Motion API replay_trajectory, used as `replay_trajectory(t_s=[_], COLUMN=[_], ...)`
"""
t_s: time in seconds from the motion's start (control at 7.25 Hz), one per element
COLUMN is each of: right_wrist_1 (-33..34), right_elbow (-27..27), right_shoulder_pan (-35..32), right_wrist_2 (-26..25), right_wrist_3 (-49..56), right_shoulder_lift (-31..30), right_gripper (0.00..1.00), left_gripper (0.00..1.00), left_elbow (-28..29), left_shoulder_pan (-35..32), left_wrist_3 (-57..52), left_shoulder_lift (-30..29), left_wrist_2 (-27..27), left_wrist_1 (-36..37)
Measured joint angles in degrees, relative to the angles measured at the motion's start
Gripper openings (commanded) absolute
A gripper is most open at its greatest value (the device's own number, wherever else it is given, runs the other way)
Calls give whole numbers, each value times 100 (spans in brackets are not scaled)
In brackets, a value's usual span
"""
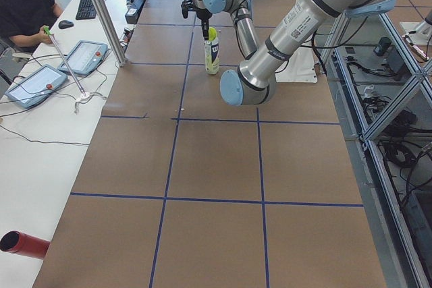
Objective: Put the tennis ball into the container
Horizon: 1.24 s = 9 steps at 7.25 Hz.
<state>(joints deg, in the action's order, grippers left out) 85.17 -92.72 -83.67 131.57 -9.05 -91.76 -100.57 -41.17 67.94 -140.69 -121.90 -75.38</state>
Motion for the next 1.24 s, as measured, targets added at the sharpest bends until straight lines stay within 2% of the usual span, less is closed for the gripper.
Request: replay_trajectory(t_s=[0.69,0.97,1.24], right_wrist_1=[0,0,0], right_elbow=[0,0,0], right_shoulder_pan=[0,0,0], right_wrist_2=[0,0,0], right_wrist_3=[0,0,0], right_shoulder_lift=[0,0,0], right_gripper=[100,100,100], left_gripper=[100,100,100], left_elbow=[-252,-850,-1090], left_shoulder_pan=[2,-37,-548], left_wrist_3=[-52,-89,-577], left_shoulder_lift=[122,618,1124], left_wrist_2=[29,104,227], left_wrist_1=[-24,-27,-25])
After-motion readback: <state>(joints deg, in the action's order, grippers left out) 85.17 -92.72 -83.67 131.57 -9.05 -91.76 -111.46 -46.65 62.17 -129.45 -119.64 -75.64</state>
